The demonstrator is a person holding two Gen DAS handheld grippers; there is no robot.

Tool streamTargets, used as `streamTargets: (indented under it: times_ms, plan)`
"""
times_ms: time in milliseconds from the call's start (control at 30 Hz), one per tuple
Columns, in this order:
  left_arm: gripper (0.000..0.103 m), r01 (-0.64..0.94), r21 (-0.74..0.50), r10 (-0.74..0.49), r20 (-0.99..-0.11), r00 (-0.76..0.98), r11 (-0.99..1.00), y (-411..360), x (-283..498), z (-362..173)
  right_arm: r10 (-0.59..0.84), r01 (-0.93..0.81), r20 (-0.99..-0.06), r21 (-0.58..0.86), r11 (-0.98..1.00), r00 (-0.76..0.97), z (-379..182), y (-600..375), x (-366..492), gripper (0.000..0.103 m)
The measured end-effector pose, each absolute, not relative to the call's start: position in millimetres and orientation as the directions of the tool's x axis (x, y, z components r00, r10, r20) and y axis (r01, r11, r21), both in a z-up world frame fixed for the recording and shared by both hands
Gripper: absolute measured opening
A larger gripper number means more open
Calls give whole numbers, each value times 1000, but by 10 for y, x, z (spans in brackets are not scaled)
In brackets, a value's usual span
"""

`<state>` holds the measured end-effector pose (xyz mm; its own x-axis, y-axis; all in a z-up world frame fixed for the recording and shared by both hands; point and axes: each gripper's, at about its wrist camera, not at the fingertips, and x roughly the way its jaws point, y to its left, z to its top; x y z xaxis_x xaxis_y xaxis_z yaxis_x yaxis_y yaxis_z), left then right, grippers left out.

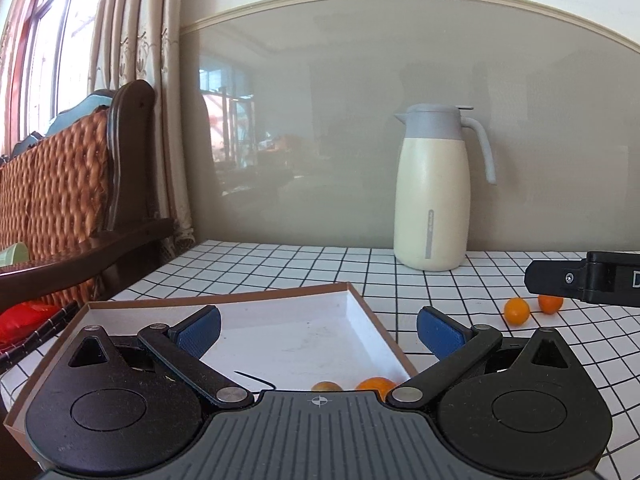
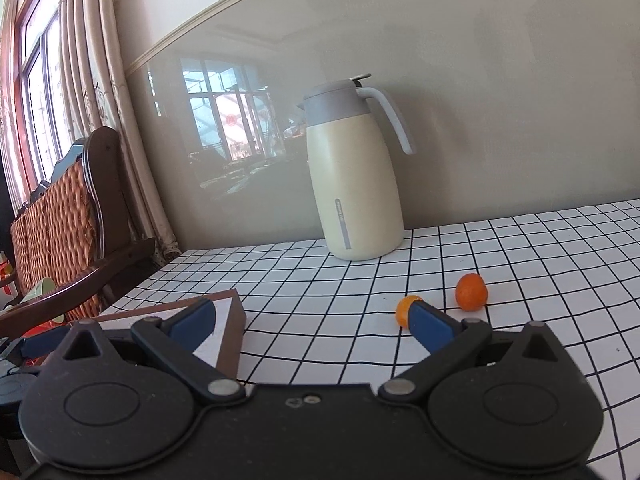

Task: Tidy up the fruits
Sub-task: 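Withdraw both open tools from the box toward the last two mandarins, then grasp a mandarin with the left tool while the right tool grasps the other mandarin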

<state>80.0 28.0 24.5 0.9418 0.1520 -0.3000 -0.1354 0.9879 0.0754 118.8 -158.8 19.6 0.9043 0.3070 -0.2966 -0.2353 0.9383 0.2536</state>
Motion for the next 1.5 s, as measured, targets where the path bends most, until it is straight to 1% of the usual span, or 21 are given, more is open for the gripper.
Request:
streamTargets:
  times_ms: [167, 400, 500, 667, 833, 900, 967, 1000, 1067, 1100, 1167, 1300, 1467, 1500]
  plan:
    - [103, -82, 73, 101, -326, 940, 994, 79, 871, 218, 262, -186, -320, 248, 951, 910, 173, -1750, 1182, 97]
    - [103, -48, 65, 68, -345, 936, 997, -186, 990, 197, 132, -51, -388, 214, 976, 912, 106, -1990, 1263, 97]
    - [103, -19, 45, 33, -354, 935, 999, -294, 1054, 198, 107, -23, -426, 198, 980, 899, 46, -2080, 1300, 97]
    - [103, 22, 57, 0, -365, 931, 998, -514, 1171, 158, 71, 8, -452, 170, 985, 889, -47, -2217, 1325, 97]
    - [103, 54, 58, -26, -394, 919, 997, -684, 1311, 82, 66, 22, -454, 185, 983, 888, -46, -2393, 1404, 88]
    - [103, 65, 55, -37, -405, 914, 996, -746, 1363, 51, 71, 14, -460, 179, 984, 885, -52, -2433, 1448, 81]
    - [103, 75, 53, -46, -417, 908, 996, -807, 1429, 17, 75, 9, -470, 174, 985, 879, -76, -2465, 1514, 76]
    - [103, 78, 53, -49, -425, 904, 996, -836, 1464, -3, 81, 6, -476, 178, 984, 876, -91, -2488, 1552, 70]
    - [93, 82, 51, -52, -441, 896, 995, -880, 1547, -39, 98, -6, -492, 187, 982, 865, -117, -2522, 1632, 61]
    - [85, 89, 48, -57, -456, 888, 995, -909, 1613, -65, 104, -10, -500, 189, 982, 860, -128, -2533, 1672, 59]
    - [84, 97, 38, -67, -479, 875, 995, -947, 1723, -118, 118, -17, -508, 200, 980, 853, -144, -2552, 1753, 57]
    - [73, 118, 32, -85, -519, 850, 992, -1025, 1891, -230, 137, -43, -517, 188, 981, 845, -150, -2495, 1907, 50]
    - [71, 143, 28, -107, -529, 842, 989, -1171, 2031, -296, 145, -60, -524, 176, 982, 839, -165, -2453, 2122, 49]
    - [67, 149, 32, -110, -531, 840, 988, -1200, 2054, -301, 146, -59, -525, 180, 982, 838, -176, -2452, 2147, 48]
